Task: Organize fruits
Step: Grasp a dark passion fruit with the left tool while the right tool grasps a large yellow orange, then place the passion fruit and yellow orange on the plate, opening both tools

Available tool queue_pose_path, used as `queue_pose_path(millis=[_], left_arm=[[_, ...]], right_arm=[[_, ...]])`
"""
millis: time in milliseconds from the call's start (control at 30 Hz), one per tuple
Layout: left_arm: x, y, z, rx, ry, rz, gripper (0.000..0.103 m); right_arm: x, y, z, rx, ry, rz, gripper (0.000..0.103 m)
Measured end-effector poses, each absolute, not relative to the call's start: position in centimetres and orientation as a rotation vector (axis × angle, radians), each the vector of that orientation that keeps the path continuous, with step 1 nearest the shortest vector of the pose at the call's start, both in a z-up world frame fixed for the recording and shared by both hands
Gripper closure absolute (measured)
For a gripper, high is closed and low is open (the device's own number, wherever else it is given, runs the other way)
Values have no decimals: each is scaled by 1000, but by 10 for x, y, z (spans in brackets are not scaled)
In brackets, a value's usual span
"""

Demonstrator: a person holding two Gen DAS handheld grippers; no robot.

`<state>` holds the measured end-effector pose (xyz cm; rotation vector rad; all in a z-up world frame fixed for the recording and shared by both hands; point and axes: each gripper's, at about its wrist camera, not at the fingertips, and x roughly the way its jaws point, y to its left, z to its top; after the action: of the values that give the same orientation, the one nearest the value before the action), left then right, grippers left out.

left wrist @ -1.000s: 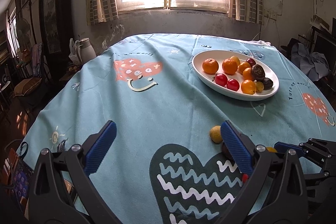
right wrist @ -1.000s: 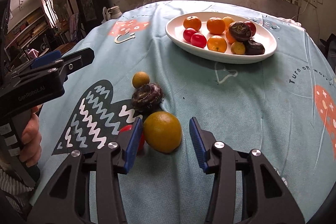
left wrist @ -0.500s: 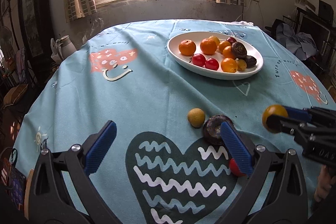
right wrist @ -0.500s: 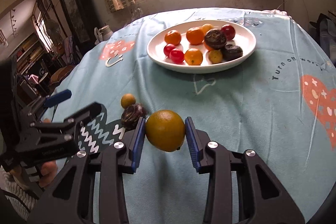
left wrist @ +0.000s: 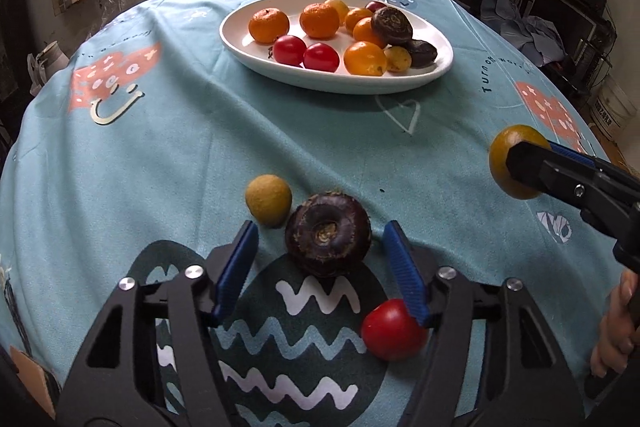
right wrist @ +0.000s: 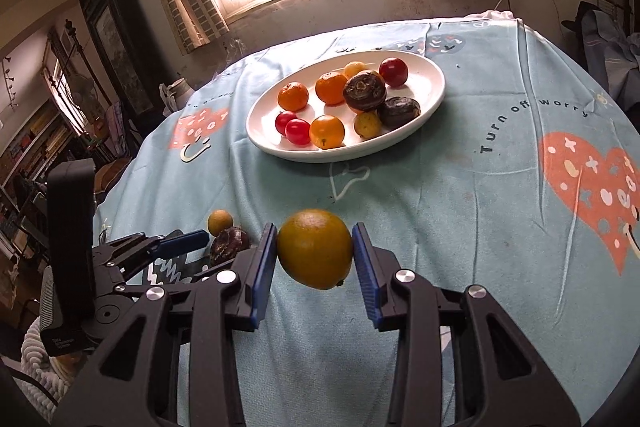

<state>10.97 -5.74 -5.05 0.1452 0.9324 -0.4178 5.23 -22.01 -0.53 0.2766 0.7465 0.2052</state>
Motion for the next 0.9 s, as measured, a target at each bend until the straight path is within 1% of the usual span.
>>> queue_pose_path(millis=[167,200,233,267,467,667,900], left_arm=[[114,-63,-54,165,914,-424,43],[114,-64,-53,166,913,-425,45],[114,-64,-53,166,911,-428,48],[112,-63,-52,161,913,-446,59],[103,-52,-48,99,927,-478,59],[93,-40,-9,80,770,-420,60],[152,-58,37,101,684,-302,60]], right_arm=[[53,-220,-5,278,746,202,64],[52,-220,-5,278,745,200,64],[52,-221,-5,278,744,199,64],[52,-221,-5,277,743,198,64],[53,-224,-6,279,743,187,64],[51,-230,3,301,701,177,64],[90,-246,64,286,610,140,64]])
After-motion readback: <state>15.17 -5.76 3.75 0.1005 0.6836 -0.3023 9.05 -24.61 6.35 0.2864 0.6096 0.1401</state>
